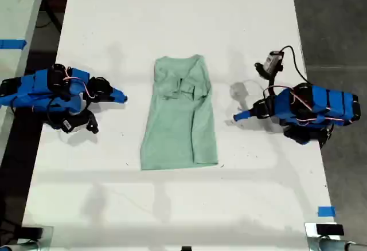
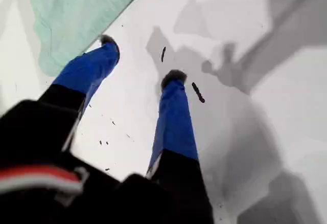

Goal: Fold t shirt

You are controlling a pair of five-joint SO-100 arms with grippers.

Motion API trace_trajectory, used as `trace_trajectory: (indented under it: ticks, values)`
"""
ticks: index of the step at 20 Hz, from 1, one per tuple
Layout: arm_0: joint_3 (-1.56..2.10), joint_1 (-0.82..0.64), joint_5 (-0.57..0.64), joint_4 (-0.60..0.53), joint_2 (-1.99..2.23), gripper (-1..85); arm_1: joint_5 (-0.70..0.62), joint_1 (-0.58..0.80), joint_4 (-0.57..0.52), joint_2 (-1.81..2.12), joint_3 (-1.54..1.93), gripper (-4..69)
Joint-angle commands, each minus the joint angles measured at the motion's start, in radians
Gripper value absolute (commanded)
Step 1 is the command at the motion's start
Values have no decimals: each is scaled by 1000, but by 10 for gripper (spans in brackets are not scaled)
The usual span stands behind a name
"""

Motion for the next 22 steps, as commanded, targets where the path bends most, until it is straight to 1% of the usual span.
trace_trajectory:
  ticks: [1, 3, 4, 5, 6, 8, 12, 14, 15, 17, 18, 19, 20, 22]
  values:
    - [-571, 87, -29, -26, -727, 0, 3, -23, 3, 3, -31, 195]
    - [-448, 77, -37, -12, -560, 0, -2, -23, 2, 5, -28, 195]
    - [-379, 71, -38, 8, -449, 0, -2, -23, 2, 5, -28, 195]
    - [-330, 63, -43, 51, -360, 0, -2, -26, 2, 5, -28, 195]
    - [-310, 69, -40, 44, -330, 0, 0, -28, 2, 5, -26, 195]
    - [-396, 75, -40, 37, -506, 0, -2, -26, 0, 5, -26, 195]
    - [-730, 176, -35, -6, -933, 0, -3, -23, 0, 5, -32, 195]
    - [-891, 244, 14, -6, -1074, 0, 0, -31, 3, 5, -32, 195]
    - [-1000, 287, 38, 25, -1161, 10, 2, -32, 5, 6, -32, 195]
    - [-1204, 360, 43, 107, -1319, 151, 0, -34, 5, 9, -31, 195]
    - [-1262, 391, 43, 106, -1367, 194, -2, -32, 3, 9, -31, 195]
    - [-1316, 420, 38, 100, -1411, 206, -2, -32, 3, 9, -31, 195]
    - [-1351, 442, 8, 109, -1450, 199, -3, -32, 3, 11, -32, 195]
    - [-1336, 477, -48, 61, -1499, 200, -3, -34, 3, 12, -32, 195]
